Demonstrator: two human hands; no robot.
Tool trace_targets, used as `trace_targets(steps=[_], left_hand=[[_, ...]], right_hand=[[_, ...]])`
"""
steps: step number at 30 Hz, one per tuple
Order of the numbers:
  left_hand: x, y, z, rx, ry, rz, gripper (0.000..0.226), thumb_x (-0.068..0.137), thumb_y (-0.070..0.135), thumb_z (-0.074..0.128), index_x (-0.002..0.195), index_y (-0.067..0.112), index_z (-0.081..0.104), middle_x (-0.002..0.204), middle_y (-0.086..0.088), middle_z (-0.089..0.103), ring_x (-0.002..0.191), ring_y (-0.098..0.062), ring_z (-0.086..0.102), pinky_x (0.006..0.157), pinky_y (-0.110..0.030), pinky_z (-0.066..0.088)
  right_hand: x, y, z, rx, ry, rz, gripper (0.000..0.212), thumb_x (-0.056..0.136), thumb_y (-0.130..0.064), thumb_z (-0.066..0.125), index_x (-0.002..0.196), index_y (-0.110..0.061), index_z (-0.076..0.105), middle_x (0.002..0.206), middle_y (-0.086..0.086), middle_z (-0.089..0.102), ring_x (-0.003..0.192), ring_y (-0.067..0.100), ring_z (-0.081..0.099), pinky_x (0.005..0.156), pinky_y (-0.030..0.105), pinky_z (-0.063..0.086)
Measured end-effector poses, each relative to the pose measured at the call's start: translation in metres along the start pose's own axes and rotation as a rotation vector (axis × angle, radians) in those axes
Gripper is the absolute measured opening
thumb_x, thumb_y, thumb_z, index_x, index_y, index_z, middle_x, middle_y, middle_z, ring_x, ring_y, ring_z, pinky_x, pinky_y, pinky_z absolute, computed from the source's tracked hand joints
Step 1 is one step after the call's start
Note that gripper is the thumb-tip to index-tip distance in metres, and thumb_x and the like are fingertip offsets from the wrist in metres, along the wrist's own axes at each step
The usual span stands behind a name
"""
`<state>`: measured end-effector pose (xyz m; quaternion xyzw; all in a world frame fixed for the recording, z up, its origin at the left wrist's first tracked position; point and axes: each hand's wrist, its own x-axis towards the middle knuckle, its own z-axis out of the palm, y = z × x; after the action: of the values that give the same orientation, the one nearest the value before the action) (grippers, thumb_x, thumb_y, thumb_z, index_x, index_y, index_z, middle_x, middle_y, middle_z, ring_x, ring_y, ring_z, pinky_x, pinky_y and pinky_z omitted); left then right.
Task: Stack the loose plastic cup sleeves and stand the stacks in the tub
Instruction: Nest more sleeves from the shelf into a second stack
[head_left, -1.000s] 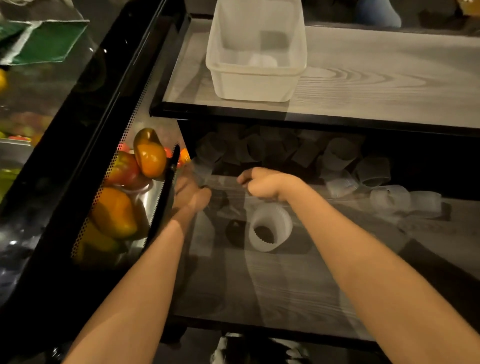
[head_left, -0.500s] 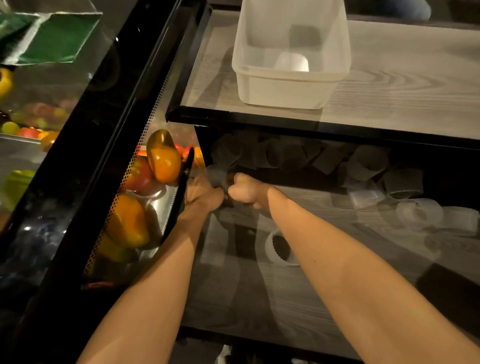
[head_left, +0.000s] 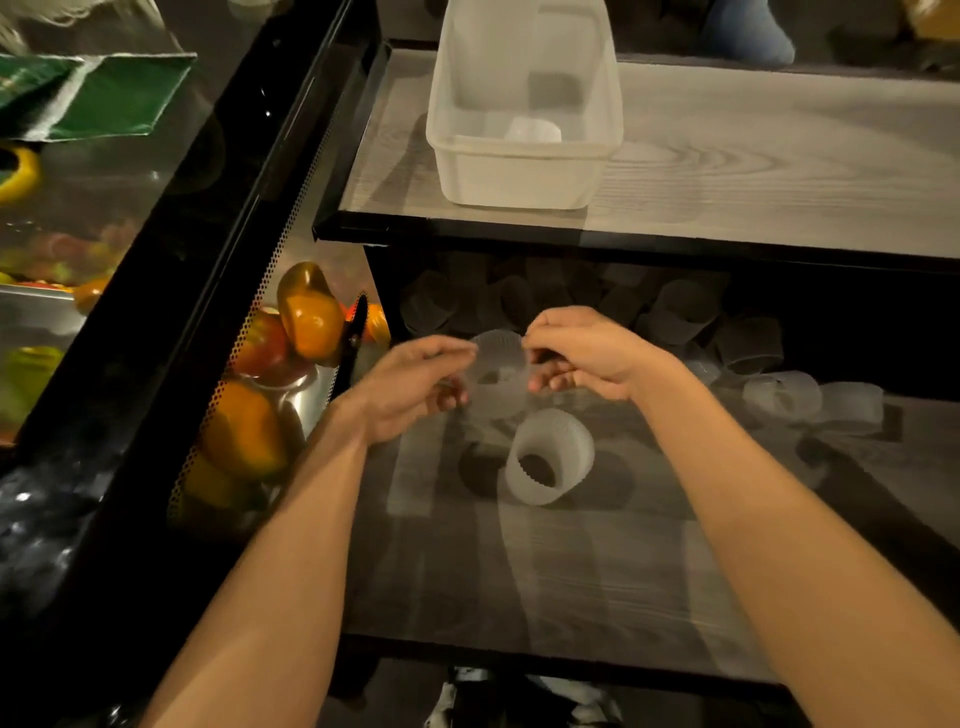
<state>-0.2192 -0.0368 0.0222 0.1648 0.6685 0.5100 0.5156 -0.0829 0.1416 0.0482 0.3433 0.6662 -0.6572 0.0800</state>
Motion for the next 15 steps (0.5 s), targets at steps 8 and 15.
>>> trace_targets(steps=[8, 15], left_hand=[[-0.026, 0.006, 0.037, 0.078, -0.236, 0.074, 0.041, 0.088, 0.024, 0.069, 0.124, 0.007, 0.062, 0.11, -0.014, 0.063, 0.077, -0.014, 0.064, 0.068, -0.025, 0.052], [-0.031, -0.003, 0.047, 0.126, -0.3, 0.045, 0.031, 0.09, 0.013, 0.072, 0.12, 0.017, 0.064, 0.099, -0.013, 0.065, 0.078, -0.015, 0.067, 0.072, -0.026, 0.056]], right_hand=[[-0.07, 0.023, -0.023, 0.048, -0.094, -0.083, 0.015, 0.096, -0.009, 0.058, 0.083, -0.015, 0.056, 0.068, 0.003, 0.064, 0.061, 0.016, 0.067, 0.059, 0.025, 0.046], [-0.082, 0.046, -0.027, -0.071, -0.115, -0.075, 0.016, 0.091, 0.0, 0.059, 0.084, -0.013, 0.055, 0.078, 0.02, 0.068, 0.075, 0.023, 0.071, 0.066, 0.03, 0.048]])
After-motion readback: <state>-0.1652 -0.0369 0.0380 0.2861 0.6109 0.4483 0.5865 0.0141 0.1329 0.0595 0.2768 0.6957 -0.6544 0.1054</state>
